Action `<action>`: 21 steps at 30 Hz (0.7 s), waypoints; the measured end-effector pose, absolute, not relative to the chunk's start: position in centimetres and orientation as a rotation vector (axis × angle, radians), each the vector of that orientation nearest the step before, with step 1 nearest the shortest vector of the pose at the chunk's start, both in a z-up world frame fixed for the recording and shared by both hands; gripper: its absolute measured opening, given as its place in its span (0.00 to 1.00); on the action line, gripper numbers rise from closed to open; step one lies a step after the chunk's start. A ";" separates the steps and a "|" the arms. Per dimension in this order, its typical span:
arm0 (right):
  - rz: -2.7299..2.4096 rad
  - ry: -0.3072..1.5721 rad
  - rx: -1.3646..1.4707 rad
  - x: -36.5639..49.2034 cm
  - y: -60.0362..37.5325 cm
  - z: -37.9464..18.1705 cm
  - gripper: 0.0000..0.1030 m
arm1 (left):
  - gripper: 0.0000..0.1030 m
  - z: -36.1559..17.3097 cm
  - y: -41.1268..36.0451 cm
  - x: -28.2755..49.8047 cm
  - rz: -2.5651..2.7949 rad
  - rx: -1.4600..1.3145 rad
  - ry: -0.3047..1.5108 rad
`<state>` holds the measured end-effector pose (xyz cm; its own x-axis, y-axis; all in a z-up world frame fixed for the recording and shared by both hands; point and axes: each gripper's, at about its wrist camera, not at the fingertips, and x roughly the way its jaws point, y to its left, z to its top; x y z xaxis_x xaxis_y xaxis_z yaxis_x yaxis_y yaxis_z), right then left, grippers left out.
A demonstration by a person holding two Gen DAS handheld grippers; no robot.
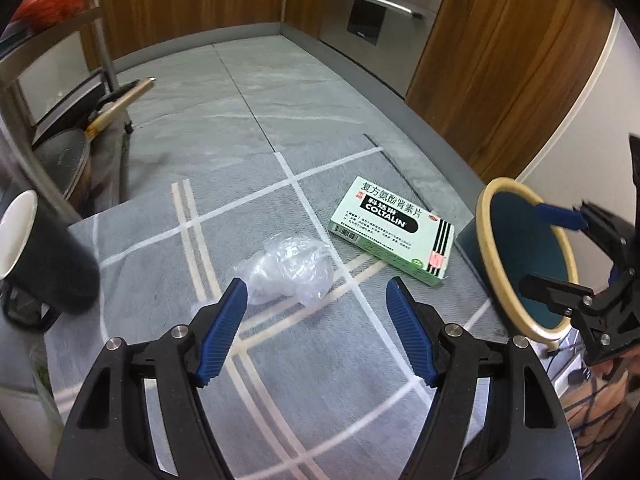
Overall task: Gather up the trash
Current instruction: 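Move both open grippers back toward the plastic bag and medicine box, then grasp the clear plastic bag with the left gripper while the right grasps the COLTALIN box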
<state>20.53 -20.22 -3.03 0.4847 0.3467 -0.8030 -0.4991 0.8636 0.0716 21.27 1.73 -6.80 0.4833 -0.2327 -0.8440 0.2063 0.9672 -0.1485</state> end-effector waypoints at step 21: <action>0.565 1.098 -0.412 28.8 -14.6 -11.6 0.93 | 0.47 -12.2 1.1 25.8 -0.323 0.108 1.133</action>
<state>28.84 -14.63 -11.56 0.3396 0.2222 -0.9140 -0.6145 0.7880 -0.0368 25.85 1.12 -12.18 0.3831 -0.1985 -0.9021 0.3077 0.9483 -0.0780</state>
